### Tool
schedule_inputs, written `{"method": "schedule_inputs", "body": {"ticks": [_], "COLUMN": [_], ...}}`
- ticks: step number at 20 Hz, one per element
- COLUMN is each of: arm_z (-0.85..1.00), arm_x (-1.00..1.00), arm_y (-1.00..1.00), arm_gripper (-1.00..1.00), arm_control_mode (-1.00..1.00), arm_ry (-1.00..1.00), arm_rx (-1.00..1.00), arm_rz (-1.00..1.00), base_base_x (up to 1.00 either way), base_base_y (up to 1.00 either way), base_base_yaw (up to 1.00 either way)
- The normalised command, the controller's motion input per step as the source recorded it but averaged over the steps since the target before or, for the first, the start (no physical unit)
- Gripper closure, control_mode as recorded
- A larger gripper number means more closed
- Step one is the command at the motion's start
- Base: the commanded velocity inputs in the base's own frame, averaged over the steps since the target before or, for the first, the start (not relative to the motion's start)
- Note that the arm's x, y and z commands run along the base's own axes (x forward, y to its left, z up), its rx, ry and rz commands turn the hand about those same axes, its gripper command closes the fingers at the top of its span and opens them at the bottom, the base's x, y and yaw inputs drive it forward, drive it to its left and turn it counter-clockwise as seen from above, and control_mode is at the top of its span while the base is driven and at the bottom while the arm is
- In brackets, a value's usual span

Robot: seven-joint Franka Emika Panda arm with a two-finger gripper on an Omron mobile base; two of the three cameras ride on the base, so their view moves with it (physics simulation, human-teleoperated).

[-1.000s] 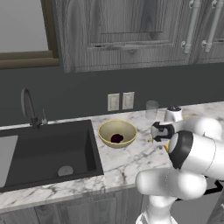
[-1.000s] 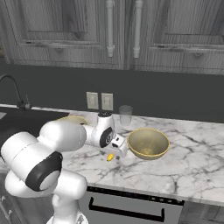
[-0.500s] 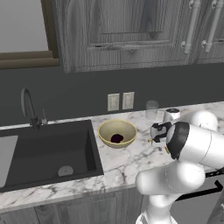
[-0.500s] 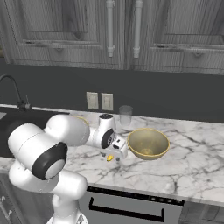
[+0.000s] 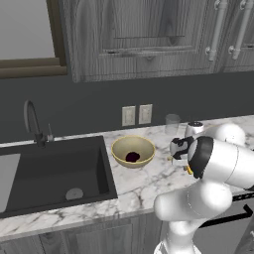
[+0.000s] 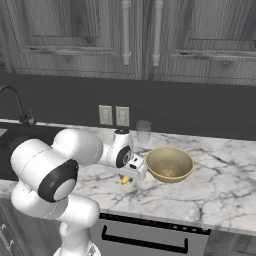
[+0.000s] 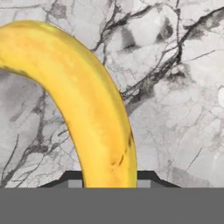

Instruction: Pick both bowls and place them on the counter. Then place the banana in one bowl and place the eggplant in the other bowl.

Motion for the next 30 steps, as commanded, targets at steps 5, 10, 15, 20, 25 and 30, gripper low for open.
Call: {"method": "schedule_inputs", "body": {"ticks": [5,10,15,20,25,30], "arm_z": [0.16,0.57,0.73,0.83,0.80,0.67], "arm_x": [-0.29,-0.67,-0.62,-0.31,-0.02,0.01], "arm_y": [0.00,0.00,0.00,-0.02,-0.17,-0.27], "arm_gripper": [1.00,1.00,1.00,1.00,1.00,1.00], "arm_control_mode": [-1.00,-1.00,-1.00,-1.00,-1.00,-1.00], "arm_ry": [-0.05,-0.12,-0.12,-0.08,-0.01,0.00], "arm_rx": [0.00,0.00,0.00,0.00,0.00,0.02], "arm_rz": [0.00,0.00,0.00,-0.01,-0.03,-0.05], "base_base_x": [0.00,0.00,0.00,0.00,0.00,0.00], "base_base_y": [0.00,0.00,0.00,0.00,0.00,0.00], "base_base_yaw": [0.00,0.00,0.00,0.00,0.00,0.00]}}
